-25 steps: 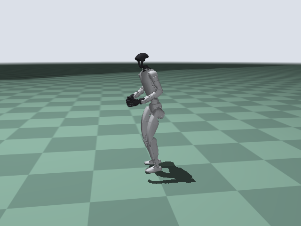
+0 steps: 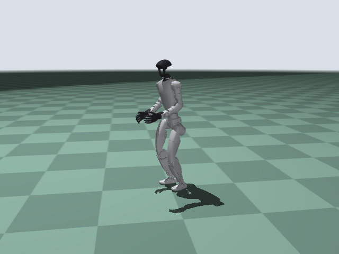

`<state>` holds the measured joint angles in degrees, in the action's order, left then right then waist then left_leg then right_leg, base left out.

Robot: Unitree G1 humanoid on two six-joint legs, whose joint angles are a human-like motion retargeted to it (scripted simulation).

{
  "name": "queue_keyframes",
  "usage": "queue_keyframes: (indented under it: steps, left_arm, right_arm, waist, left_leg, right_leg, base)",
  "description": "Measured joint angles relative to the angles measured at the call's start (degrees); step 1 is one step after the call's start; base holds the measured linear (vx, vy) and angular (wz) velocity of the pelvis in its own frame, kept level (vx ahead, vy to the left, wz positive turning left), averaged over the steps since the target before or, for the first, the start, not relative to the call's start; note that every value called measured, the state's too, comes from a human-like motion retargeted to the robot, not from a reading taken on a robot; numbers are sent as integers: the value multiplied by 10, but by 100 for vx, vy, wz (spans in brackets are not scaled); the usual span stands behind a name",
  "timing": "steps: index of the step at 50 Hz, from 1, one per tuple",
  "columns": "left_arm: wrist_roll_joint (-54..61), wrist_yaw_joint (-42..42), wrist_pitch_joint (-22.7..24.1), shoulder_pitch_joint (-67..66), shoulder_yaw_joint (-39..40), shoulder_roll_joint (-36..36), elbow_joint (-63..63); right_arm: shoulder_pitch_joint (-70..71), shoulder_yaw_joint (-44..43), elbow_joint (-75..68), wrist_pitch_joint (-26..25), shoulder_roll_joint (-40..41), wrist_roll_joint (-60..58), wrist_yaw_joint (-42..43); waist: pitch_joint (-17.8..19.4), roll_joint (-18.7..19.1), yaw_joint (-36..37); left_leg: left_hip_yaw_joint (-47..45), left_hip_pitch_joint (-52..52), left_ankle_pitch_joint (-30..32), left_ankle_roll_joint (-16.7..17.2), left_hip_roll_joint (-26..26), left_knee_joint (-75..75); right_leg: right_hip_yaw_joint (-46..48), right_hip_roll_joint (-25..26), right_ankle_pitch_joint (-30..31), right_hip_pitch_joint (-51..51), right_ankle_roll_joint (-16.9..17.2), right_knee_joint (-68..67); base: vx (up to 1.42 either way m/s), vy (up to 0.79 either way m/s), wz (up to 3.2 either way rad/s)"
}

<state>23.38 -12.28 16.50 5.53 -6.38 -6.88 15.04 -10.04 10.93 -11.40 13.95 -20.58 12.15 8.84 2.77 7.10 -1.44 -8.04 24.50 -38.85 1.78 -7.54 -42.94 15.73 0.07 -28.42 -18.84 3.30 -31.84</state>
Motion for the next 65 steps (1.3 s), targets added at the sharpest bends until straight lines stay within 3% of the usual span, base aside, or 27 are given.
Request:
queue_keyframes:
  steps: [11,14,22,28,30,31,35,37,41,45,47,50,53,56,58,60,62,65]
  left_arm:
    - [-28,1,-6,14,-34,-22,36]
    - [-35,11,-8,17,-32,-30,45]
    - [-38,37,-7,-4,-34,-37,61]
    - [7,73,-7,-40,-19,-9,30]
    - [43,93,-10,-66,-12,0,-13]
    - [65,101,-10,-82,-9,2,-45]
    - [145,121,7,-130,19,-1,-178]
    - [172,116,28,-133,38,-8,-234]
    - [204,96,64,-127,72,-26,-305]
    - [225,70,85,-106,107,-45,-310]
    - [228,60,82,-105,114,-52,-283]
    - [206,39,56,-106,107,-56,-189]
    - [174,23,28,-74,75,-41,-49]
    - [186,31,26,-102,44,-32,-46]
    - [209,36,32,-147,24,-36,-104]
    - [230,50,38,-191,8,-47,-170]
    - [248,77,41,-224,-2,-63,-224]
    - [269,118,47,-253,-7,-80,-275]
  right_arm:
    - [11,23,3,12,-4,-26,-7]
    - [19,30,5,13,-7,-39,-17]
    - [41,33,44,14,-6,-86,-25]
    - [73,16,97,15,-1,-106,-30]
    - [71,5,139,15,-5,-91,-35]
    - [60,-2,165,16,-9,-79,-40]
    - [-15,-35,244,20,-34,-23,-71]
    - [-62,-54,255,27,-46,-4,-76]
    - [-154,-87,247,36,-50,8,-74]
    - [-209,-120,223,40,-32,9,-66]
    - [-210,-129,216,46,-15,-4,-53]
    - [-166,-132,211,54,4,-44,-22]
    - [-72,-113,222,61,0,-92,22]
    - [-19,-98,287,69,-26,-105,39]
    - [-12,-92,329,72,-48,-102,43]
    - [-20,-91,353,69,-66,-96,38]
    - [-33,-93,357,65,-81,-93,27]
    - [-57,-96,352,63,-96,-97,13]
  waist:
    - [-7,-51,-46]
    - [-13,-75,-61]
    - [-14,-100,-56]
    - [5,-99,-19]
    - [10,-95,-4]
    - [6,-97,1]
    - [-16,-105,-7]
    - [-13,-101,-27]
    - [-12,-95,-77]
    - [-19,-61,-105]
    - [-32,-59,-121]
    - [-34,-57,-141]
    - [-21,-77,-164]
    - [-2,-59,-151]
    - [3,-51,-129]
    - [1,-52,-108]
    - [3,-58,-92]
    - [13,-74,-84]
  left_leg:
    - [-20,-12,12,-11,54,28]
    - [-29,-36,40,-17,90,87]
    - [-40,-37,32,-21,106,62]
    - [-47,-19,5,-19,82,-3]
    - [-43,-20,33,-10,76,7]
    - [-50,-22,77,-1,76,35]
    - [-75,-35,308,52,111,216]
    - [-92,-27,351,69,120,225]
    - [-156,-13,290,62,113,119]
    - [-229,-62,179,43,46,43]
    - [-260,-88,95,18,33,21]
    - [-301,-122,-73,-34,17,-7]
    - [-320,-151,-110,-77,56,30]
    - [-322,-165,-42,-59,57,61]
    - [-295,-163,57,-28,69,108]
    - [-271,-164,178,1,100,189]
    - [-243,-159,271,21,124,248]
    - [-207,-132,326,30,145,259]
  right_leg:
    - [-50,-58,-38,-72,22,-147]
    - [-70,-90,-50,-87,31,-177]
    - [-81,-129,-60,-94,36,-232]
    - [-61,-128,-90,-91,15,-249]
    - [-50,-125,-69,-92,16,-238]
    - [-32,-132,-38,-96,21,-224]
    - [-15,-161,178,-145,87,-167]
    - [-24,-171,212,-173,102,-177]
    - [-21,-204,172,-199,97,-224]
    - [24,-193,120,-157,77,-206]
    - [39,-205,43,-151,55,-235]
    - [64,-226,-114,-149,-6,-303]
    - [63,-268,-161,-151,-28,-345]
    - [66,-243,-99,-122,-9,-302]
    - [61,-225,-12,-98,23,-254]
    - [60,-234,103,-88,53,-224]
    - [53,-249,179,-95,65,-232]
    - [29,-265,218,-111,63,-274]
  base:
    - [0,1,1]
    - [2,0,15]
    - [0,-7,-5]
    - [-2,-14,-27]
    - [-3,-15,-42]
    - [-5,-14,-32]
    - [-7,-11,0]
    - [-13,-8,25]
    - [-13,-8,20]
    - [-9,-8,-47]
    - [-12,-8,-37]
    - [-11,-6,-39]
    - [-6,-2,-2]
    - [8,9,-30]
    - [17,9,-40]
    - [17,11,-21]
    - [16,13,3]
    - [14,12,32]
